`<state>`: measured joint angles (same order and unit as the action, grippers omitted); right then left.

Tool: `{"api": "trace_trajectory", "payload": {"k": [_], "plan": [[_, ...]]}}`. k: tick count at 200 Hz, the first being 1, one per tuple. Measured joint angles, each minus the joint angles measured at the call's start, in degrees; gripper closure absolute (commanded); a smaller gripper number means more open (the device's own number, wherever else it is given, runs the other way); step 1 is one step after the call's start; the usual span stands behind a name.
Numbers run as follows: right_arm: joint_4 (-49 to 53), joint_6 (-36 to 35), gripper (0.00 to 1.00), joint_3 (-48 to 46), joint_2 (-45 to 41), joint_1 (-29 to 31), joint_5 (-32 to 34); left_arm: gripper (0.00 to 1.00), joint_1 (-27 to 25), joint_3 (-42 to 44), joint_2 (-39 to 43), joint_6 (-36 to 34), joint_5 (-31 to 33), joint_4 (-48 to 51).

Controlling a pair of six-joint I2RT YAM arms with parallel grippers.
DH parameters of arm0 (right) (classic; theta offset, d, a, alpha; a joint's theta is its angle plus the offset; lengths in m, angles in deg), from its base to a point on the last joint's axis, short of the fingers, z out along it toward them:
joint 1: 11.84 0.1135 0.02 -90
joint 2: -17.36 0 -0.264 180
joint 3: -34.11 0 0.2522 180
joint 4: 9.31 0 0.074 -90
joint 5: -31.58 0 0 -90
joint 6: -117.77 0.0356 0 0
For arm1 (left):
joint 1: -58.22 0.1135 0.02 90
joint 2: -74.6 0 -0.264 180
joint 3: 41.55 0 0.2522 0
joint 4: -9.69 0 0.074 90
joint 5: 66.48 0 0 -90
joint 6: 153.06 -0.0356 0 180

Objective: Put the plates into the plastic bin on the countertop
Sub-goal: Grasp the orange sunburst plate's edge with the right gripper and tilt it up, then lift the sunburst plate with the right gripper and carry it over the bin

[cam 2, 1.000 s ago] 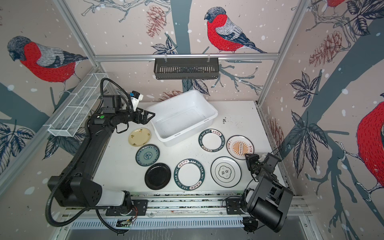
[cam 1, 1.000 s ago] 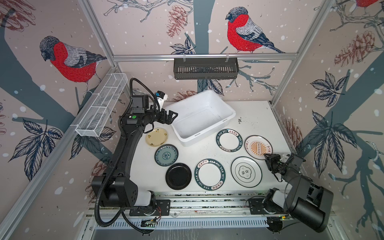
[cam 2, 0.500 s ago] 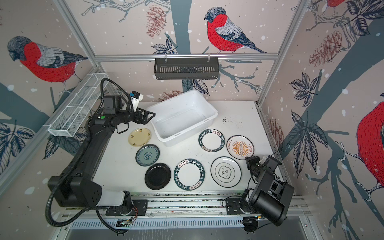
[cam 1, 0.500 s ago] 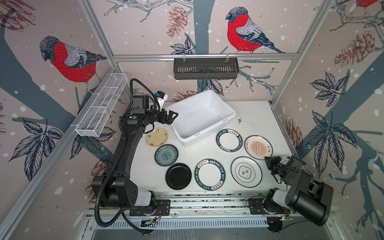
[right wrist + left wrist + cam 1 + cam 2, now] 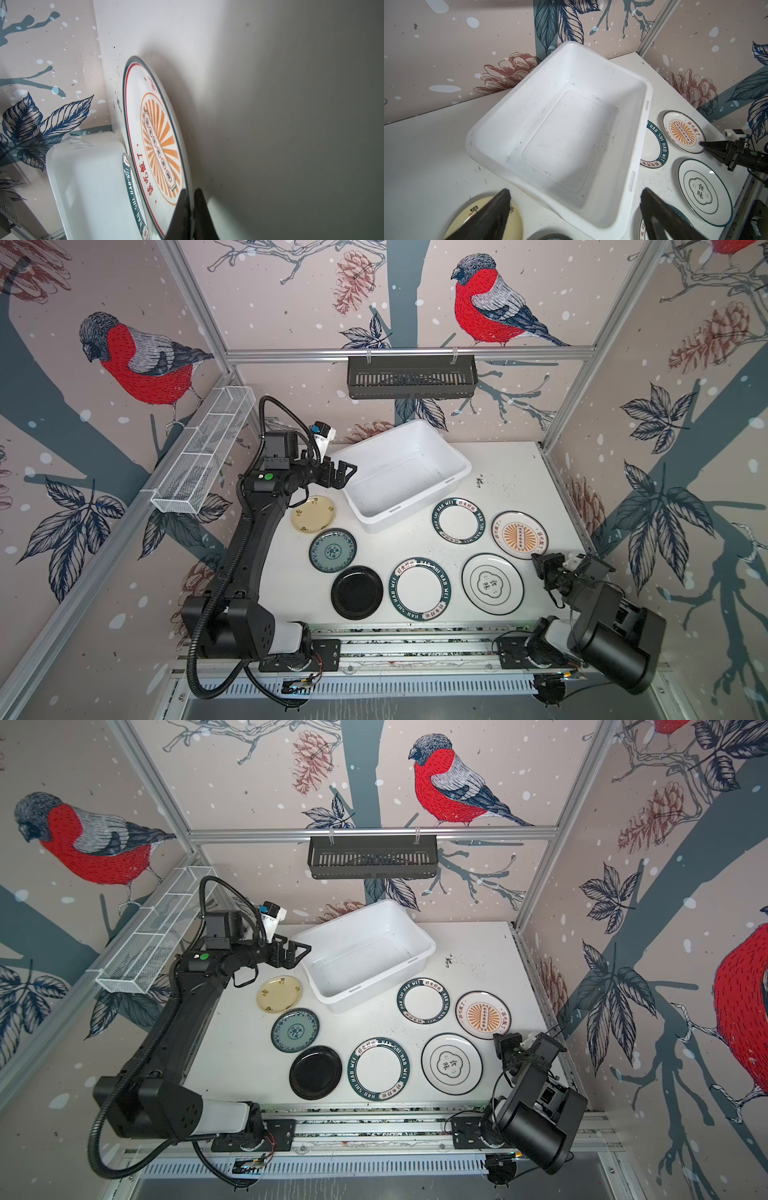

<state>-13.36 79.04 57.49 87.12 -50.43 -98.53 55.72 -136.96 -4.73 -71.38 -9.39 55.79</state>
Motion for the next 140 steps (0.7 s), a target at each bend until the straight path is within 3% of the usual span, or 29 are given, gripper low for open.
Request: {"api": "trace_trajectory", "payload": {"k": [140], "plan": [[15.7,1.0,0.99,10.6,-17.7,-0.7,-1.0,0.04,-0.2,0.7,2.6,1.0,2.3,-0.4]]}}
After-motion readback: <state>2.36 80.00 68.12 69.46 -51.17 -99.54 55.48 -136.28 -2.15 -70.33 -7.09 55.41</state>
